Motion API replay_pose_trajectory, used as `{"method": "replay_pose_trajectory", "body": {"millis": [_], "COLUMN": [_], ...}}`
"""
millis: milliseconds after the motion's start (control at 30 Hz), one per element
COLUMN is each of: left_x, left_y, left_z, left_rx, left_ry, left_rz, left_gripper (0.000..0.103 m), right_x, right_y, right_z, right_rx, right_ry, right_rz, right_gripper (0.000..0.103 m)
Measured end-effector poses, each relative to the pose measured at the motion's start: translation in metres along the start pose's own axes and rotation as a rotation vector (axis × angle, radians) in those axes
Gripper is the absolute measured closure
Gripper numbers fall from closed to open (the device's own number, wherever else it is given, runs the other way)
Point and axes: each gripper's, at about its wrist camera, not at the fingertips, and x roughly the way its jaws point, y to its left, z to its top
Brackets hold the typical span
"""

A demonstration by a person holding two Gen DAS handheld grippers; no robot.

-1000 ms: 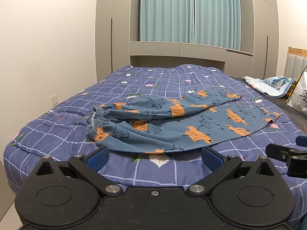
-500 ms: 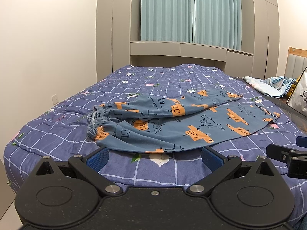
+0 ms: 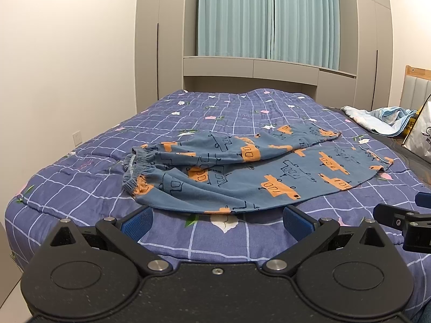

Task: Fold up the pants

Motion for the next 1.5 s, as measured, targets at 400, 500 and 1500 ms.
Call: {"method": "replay_pose_trajectory", "body": {"millis": [400, 500, 1500], "left_x": [0.001, 0.004, 0.090], "left_y": [0.000, -0.001, 0.022], "left_z": [-0.002, -0.003, 0.057], "left_rx": [-0.001, 0.000, 0.004], "left_ry": [0.008, 0.015, 0.172], "left_rz": [0.001, 0.008, 0.214], "left_gripper": [0.000, 0.000, 0.000], "right_x": [-0.001, 0.000, 0.063], "right_y": [0.000, 0.001, -0.010], "right_z": [0.000, -0.001, 0.046], "right_rx": [-0.002, -0.003, -0.116], "right_ry": [0.002, 0.003, 0.100], "right_rz": [0.001, 0.000, 0.002], "right_gripper": [0.000, 0.000, 0.000]}}
